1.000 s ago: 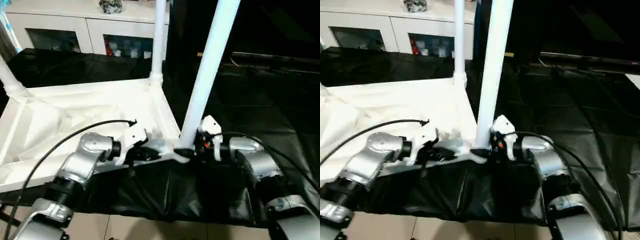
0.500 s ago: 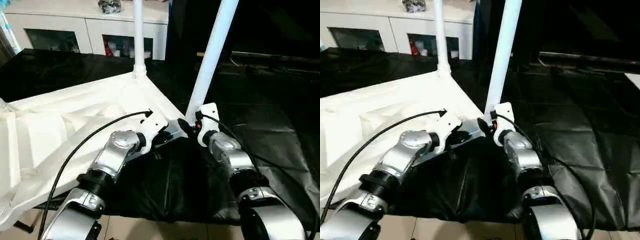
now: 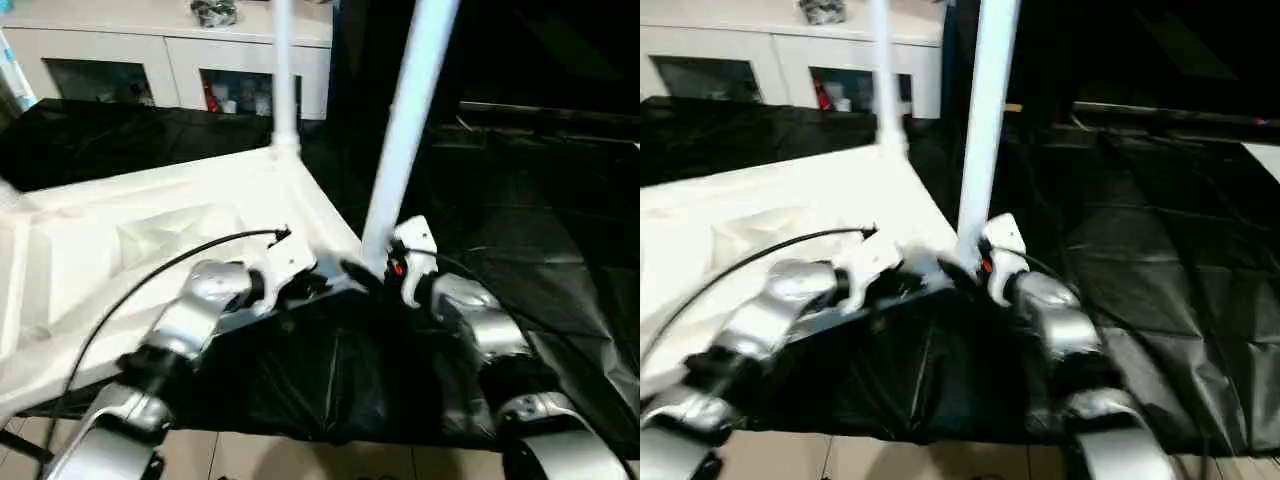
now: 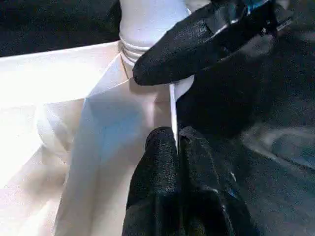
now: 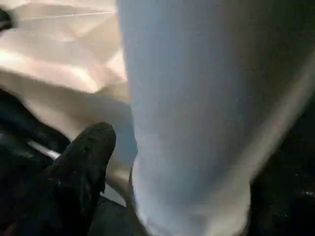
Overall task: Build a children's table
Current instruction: Rotate leg to tighten
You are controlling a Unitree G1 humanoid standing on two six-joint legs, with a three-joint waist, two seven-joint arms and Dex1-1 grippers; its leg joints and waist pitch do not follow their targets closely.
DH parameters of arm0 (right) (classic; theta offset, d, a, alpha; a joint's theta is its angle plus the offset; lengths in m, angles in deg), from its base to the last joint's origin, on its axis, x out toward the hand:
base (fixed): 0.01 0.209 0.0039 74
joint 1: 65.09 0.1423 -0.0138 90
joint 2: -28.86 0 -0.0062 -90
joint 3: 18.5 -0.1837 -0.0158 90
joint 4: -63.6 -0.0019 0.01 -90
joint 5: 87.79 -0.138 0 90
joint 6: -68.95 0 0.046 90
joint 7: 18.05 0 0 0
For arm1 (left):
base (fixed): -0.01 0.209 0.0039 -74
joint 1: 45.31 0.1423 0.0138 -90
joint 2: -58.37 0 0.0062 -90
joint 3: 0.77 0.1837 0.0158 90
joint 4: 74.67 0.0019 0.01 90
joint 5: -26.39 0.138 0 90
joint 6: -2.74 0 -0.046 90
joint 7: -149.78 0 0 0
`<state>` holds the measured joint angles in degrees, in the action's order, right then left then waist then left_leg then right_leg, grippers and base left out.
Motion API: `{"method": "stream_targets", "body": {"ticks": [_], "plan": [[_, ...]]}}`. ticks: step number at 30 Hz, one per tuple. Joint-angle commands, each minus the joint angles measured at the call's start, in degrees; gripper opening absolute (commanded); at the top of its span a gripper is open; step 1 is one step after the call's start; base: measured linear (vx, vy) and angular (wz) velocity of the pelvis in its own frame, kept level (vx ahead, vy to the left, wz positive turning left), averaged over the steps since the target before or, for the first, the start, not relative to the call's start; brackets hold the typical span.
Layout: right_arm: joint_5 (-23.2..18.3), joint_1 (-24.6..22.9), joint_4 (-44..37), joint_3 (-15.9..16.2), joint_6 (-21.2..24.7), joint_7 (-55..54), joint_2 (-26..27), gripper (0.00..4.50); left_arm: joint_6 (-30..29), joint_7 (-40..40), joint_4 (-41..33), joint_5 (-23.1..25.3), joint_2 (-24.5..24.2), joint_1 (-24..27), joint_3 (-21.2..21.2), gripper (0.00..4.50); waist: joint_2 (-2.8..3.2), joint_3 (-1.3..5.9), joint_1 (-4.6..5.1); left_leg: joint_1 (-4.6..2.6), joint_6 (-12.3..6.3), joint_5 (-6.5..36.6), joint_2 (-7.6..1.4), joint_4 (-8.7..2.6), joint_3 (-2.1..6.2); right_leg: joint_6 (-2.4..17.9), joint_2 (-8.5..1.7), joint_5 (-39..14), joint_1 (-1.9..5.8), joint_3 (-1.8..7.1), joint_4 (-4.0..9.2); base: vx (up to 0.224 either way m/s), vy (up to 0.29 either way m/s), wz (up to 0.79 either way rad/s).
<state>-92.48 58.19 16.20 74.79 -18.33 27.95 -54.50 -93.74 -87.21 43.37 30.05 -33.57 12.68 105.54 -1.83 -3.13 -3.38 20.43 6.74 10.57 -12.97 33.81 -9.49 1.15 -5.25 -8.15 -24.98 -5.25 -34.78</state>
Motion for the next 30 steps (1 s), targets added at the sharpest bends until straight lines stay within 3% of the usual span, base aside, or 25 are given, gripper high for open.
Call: {"method": "stream_targets", "body": {"ticks": [1, 6, 8, 10, 13, 14, 16, 22, 26, 27, 30], "plan": [[-0.94, -0.51, -3.21, 3.22, 0.99, 7.76, -1.22, 4.01, 1.71, -4.03, -2.64, -1.41, 0.01, -0.6, 2.47, 0.0, 0.58, 4.09, 0.08, 0.0, -3.08, 14.04, 0.07, -3.9, -0.82, 11.45, -2.04, -15.79, 4.02, 2.46, 4.24, 0.0, 0.0, 0.0], [-1.4, -1.06, -5.49, 5.03, 1.74, 15.79, -4.85, 4.01, 1.97, -7.91, -3.83, -2.3, -1.69, -0.09, 2.64, 0.0, 0.18, 4.05, -0.17, 0.1, -3.21, 14.15, 0.1, -3.85, -0.88, 11.0, -2.03, -16.74, 4.16, 2.48, 4.22, 0.0, 0.0, 0.0], [-1.54, -1.11, -5.74, 5.3, 1.87, 16.79, -5.31, 3.74, 1.8, -8.48, -4.09, -2.59, -1.87, 0.01, 2.66, 0.0, 0.27, 4.06, -0.3, 0.1, -3.2, 13.77, 0.0, -3.88, -0.81, 11.01, -2.15, -17.17, 4.14, 2.46, 4.23, 0.0, 0.0, 0.0], [-1.53, -1.51, -7.03, 6.78, 2.78, 20.78, -7.04, 3.63, 1.55, -10.2, -4.69, -2.95, -2.72, 0.41, 2.91, 0.0, -0.2, 4.05, -0.25, 0.2, -3.41, 13.33, 0.02, -3.81, -0.88, 10.9, -2.06, -17.25, 4.2, 2.44, 4.22, 0.0, 0.0, 0.0], [-1.15, -1.7, -7.49, 7.56, 3.05, 22.34, -7.77, 3.42, 1.19, -10.97, -4.9, -3.0, -3.28, 0.63, 3.07, 0.0, 0.0, 4.0, -0.35, 0.19, -3.36, 13.2, -0.03, -3.84, -0.84, 10.66, -2.1, -17.95, 4.12, 2.43, 4.23, 0.0, 0.0, 0.0], [-0.93, -1.82, -7.72, 7.96, 3.13, 23.06, -8.08, 3.31, 1.32, -11.17, -4.85, -3.06, -3.53, 0.7, 3.09, 0.0, -0.25, 4.0, -0.3, 0.21, -3.32, 13.25, 0.02, -3.8, -0.87, 10.47, -2.05, -18.26, 4.13, 2.42, 4.27, 0.0, 0.0, 0.0], [-0.82, -1.8, -7.61, 8.07, 3.12, 23.43, -8.19, 3.16, 1.47, -11.25, -4.54, -3.05, -3.56, 0.61, 3.03, 0.0, -0.03, 3.99, -0.35, 0.15, -3.0, 13.68, 0.06, -3.82, -0.82, 10.04, -2.12, -19.56, 4.06, 2.41, 4.39, 0.0, 0.0, 0.0], [-0.81, -2.4, -7.67, 8.47, 3.45, 23.59, -7.62, 2.73, 1.24, -9.82, -3.75, -2.5, -2.97, 0.29, 2.51, 0.0, -0.29, 4.07, -0.52, 0.19, -2.92, 12.88, 0.06, -3.79, -0.79, 9.94, -2.13, -18.95, 4.11, 2.39, 4.26, 0.0, 0.0, 0.0], [-2.15, -2.69, -7.47, 7.06, 4.65, 20.93, -5.69, 2.69, 0.11, -5.77, -2.63, -2.36, -1.22, -0.87, 1.21, 0.0, -0.4, 3.96, -0.57, 0.13, -2.9, 12.96, 0.07, -3.77, -0.89, 9.69, -2.09, -19.73, 3.95, 2.43, 4.39, 0.0, 0.0, 0.0], [-2.35, -1.66, -4.66, 3.79, 5.14, 11.48, -1.92, 2.68, -1.63, 1.04, -0.44, -1.96, 2.01, -2.89, -0.73, 0.0, -0.36, 3.91, -0.55, 0.15, -2.4, 13.25, 0.11, -3.8, -0.89, 9.2, -2.09, -20.84, 3.9, 2.43, 4.49, 0.0, 0.0, 0.0], [-1.51, -0.88, -2.34, 2.19, 4.81, 4.24, 0.44, 2.67, -2.3, 4.95, 1.22, -1.1, 3.79, -4.13, -1.28, 0.0, -0.51, 3.9, -0.38, 0.12, -1.21, 13.98, 0.38, -3.83, -0.71, 7.5, -2.16, -24.73, 3.88, 2.14, 4.89, 0.0, 0.0, 0.0]]}}
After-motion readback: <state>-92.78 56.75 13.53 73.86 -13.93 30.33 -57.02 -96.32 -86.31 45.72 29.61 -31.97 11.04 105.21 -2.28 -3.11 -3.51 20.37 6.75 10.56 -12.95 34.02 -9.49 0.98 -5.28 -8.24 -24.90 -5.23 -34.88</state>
